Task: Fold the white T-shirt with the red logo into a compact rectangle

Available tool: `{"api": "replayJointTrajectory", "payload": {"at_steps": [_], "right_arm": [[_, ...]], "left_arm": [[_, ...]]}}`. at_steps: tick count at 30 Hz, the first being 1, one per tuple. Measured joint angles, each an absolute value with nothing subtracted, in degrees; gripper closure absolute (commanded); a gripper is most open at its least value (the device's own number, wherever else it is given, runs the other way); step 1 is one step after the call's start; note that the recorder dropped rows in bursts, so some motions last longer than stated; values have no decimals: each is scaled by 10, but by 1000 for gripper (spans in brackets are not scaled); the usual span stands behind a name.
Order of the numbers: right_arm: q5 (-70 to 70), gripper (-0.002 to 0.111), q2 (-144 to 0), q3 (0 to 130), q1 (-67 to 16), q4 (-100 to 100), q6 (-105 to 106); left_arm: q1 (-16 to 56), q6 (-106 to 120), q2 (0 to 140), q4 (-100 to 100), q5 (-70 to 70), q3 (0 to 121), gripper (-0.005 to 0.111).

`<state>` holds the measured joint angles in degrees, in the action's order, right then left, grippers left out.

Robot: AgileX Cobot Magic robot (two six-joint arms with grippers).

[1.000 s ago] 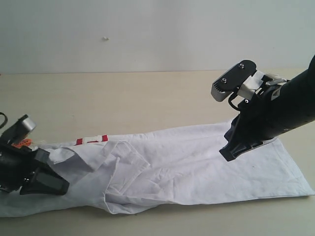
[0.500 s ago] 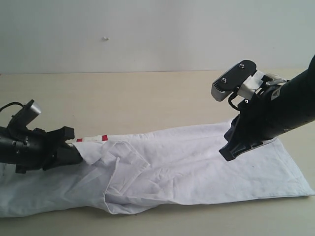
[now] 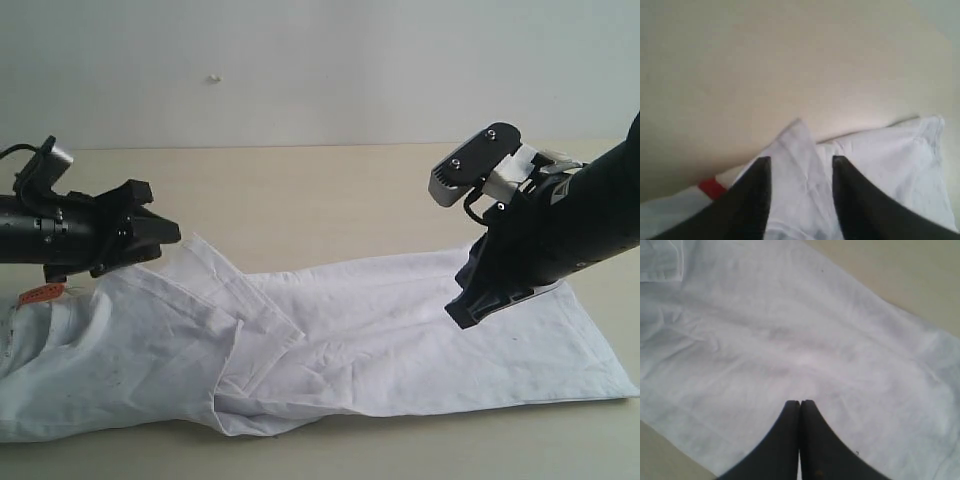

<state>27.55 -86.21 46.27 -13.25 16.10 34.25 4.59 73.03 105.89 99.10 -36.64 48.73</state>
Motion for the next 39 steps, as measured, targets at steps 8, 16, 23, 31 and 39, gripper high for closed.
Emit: {"api": "replayJointTrajectory", "payload": {"at_steps": [8, 16, 23, 31, 39], "right_arm": [[290, 108, -862, 463, -133, 161, 342], [290, 108, -862, 463, -133, 161, 341], [290, 108, -862, 463, -133, 165, 341], [291, 108, -862, 463, -133, 175, 341], [291, 108, -862, 463, -133, 178, 341]], "left_arm": [[-46, 652, 1034, 772, -366, 503, 48], [-182, 442, 1007, 563, -410, 503, 21], [-194, 343, 1007, 414, -446, 504, 21], [-194, 304, 1007, 314, -427, 504, 21], [-194, 308, 1054, 338, -427, 505, 21]]}}
